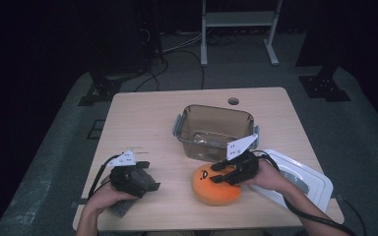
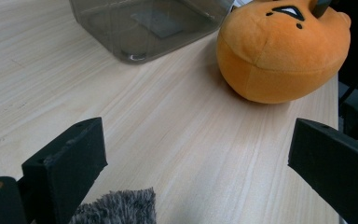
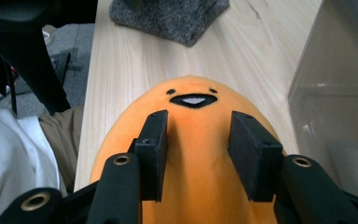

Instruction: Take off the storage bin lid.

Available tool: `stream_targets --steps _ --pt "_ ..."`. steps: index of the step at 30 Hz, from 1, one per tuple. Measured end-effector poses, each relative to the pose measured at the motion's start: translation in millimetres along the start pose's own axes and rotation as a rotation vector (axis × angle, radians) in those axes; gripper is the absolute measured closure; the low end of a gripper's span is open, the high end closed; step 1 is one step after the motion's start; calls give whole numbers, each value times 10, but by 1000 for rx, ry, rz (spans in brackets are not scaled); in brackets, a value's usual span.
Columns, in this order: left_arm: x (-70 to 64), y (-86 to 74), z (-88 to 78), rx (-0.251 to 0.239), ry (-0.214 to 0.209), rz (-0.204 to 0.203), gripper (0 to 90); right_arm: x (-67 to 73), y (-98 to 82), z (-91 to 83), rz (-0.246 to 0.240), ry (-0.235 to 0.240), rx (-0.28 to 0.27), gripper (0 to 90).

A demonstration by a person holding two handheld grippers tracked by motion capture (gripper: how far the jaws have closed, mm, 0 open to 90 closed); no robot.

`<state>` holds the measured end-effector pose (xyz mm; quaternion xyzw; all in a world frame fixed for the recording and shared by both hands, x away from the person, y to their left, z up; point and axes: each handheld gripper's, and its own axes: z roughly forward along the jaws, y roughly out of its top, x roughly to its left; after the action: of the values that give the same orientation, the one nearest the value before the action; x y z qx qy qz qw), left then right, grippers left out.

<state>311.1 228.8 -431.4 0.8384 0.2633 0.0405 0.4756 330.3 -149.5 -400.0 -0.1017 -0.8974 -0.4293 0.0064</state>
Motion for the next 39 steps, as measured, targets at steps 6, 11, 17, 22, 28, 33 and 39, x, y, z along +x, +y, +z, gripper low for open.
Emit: stream_targets --steps 6,11,17,22,28,33,39 --pt "-7 1 4 2 -3 1 33 24 -73 51 28 18 0 557" --pt "-3 -2 8 6 -1 3 33 42 -125 84 61 23 -5 534" --pt "-5 0 7 5 -2 2 33 82 -131 106 64 20 8 503" --pt "-5 -3 9 7 -1 3 33 114 -140 124 66 5 -1 477" --pt "-2 -5 13 8 -2 0 33 129 -182 169 79 -2 -17 478" --pt "-4 -5 20 8 -2 1 33 172 -176 207 61 1 23 552" --pt "-4 -7 23 9 -2 0 33 189 -171 219 59 2 41 654"
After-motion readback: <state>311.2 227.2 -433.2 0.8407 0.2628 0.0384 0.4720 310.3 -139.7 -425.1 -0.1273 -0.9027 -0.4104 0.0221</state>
